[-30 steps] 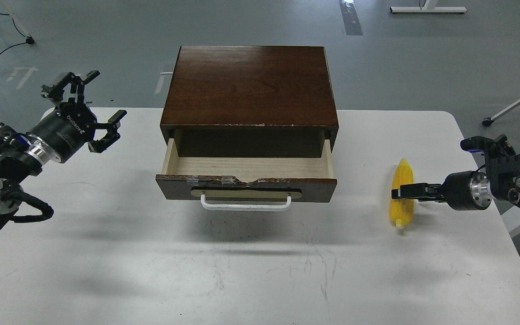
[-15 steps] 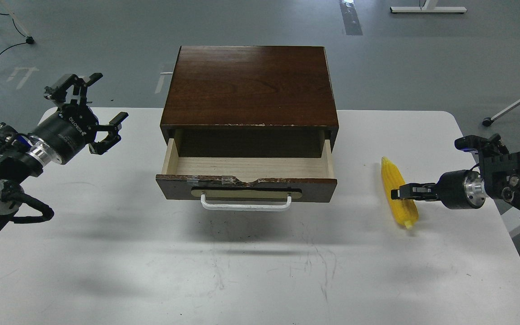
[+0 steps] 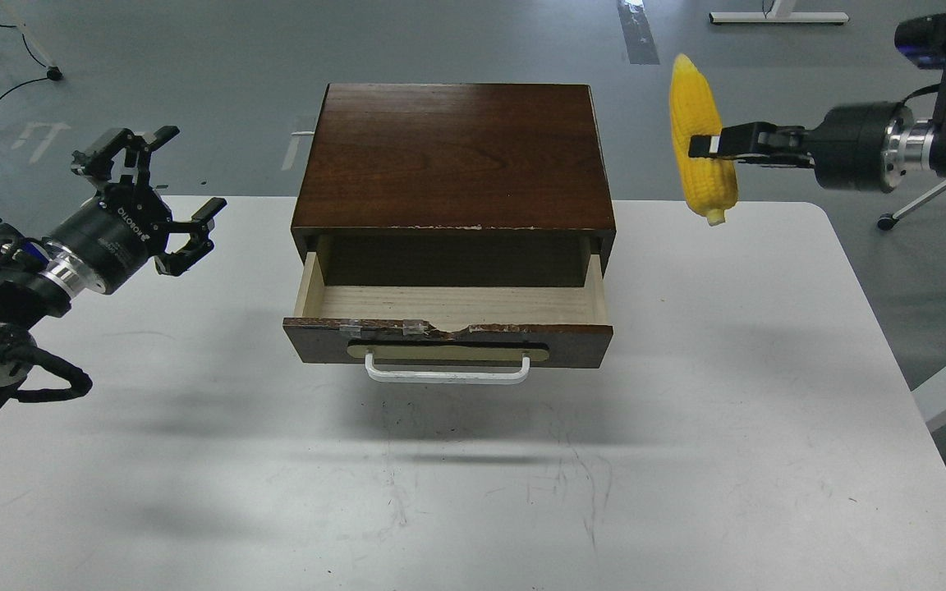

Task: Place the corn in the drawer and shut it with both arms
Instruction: 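Carry the corn over the open drawer and lower it inside, then open the right gripper to release the corn and withdraw upward, then move the left gripper down to the front of the drawer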

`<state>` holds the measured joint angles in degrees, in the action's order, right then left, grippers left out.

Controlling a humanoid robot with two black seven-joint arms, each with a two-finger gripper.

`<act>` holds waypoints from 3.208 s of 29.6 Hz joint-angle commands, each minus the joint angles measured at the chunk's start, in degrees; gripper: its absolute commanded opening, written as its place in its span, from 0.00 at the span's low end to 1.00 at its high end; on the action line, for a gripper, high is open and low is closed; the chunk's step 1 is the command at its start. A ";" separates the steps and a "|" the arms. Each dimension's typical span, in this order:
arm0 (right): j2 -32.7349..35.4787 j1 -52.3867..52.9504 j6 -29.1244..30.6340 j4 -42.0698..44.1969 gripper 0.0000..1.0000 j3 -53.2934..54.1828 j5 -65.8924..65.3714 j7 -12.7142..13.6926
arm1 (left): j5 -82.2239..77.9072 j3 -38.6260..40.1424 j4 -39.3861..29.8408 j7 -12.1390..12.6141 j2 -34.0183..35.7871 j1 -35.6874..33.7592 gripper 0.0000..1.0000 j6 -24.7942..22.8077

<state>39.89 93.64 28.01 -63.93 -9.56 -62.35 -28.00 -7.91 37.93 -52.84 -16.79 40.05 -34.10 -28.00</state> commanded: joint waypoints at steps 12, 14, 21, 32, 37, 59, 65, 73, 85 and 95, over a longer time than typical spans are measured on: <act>-19.93 12.88 -0.01 -7.17 0.00 -8.71 -27.38 0.00 | 0.00 0.12 0.02 0.00 1.26 0.00 0.98 0.00; -21.16 12.88 -0.01 -7.08 0.00 -10.73 -29.49 0.00 | 0.00 0.12 -0.07 0.00 1.44 0.00 0.98 0.00; -25.82 11.66 -3.66 -6.20 0.00 -16.27 -31.26 0.00 | 0.09 0.30 -0.07 0.00 2.49 0.00 0.98 0.00; -29.51 9.72 -3.84 -2.34 0.10 -16.72 -31.26 0.00 | 0.09 0.48 -0.07 0.00 2.84 0.18 0.98 0.00; -29.87 9.72 -3.92 -1.99 0.39 -16.54 -31.26 0.00 | 0.09 0.48 -0.07 0.00 2.93 0.18 0.98 0.00; -16.52 12.18 -3.92 -2.16 1.00 -6.44 -4.39 0.00 | 0.00 0.56 -0.07 -1.57 3.81 0.09 0.98 0.00; -1.16 3.95 -4.19 -1.81 1.00 -3.98 18.78 0.00 | -1.40 0.30 -0.07 -3.78 4.25 0.00 0.98 0.00; 6.34 -24.24 -4.28 0.90 1.00 12.25 42.47 0.00 | -5.44 0.30 -0.07 -6.76 3.81 -0.17 0.98 0.00; 3.88 -49.69 -4.19 8.12 1.00 29.43 46.78 0.00 | -14.57 0.56 -7.88 -8.43 6.44 -6.67 0.98 0.00; -0.42 -53.29 -4.19 11.90 1.00 29.16 52.85 0.00 | -53.46 1.00 -31.51 -11.21 0.58 -14.32 0.98 0.00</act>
<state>40.49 41.28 23.79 -53.05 19.64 -9.63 -28.00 -47.21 38.91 -76.78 -27.78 44.74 -47.72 -28.02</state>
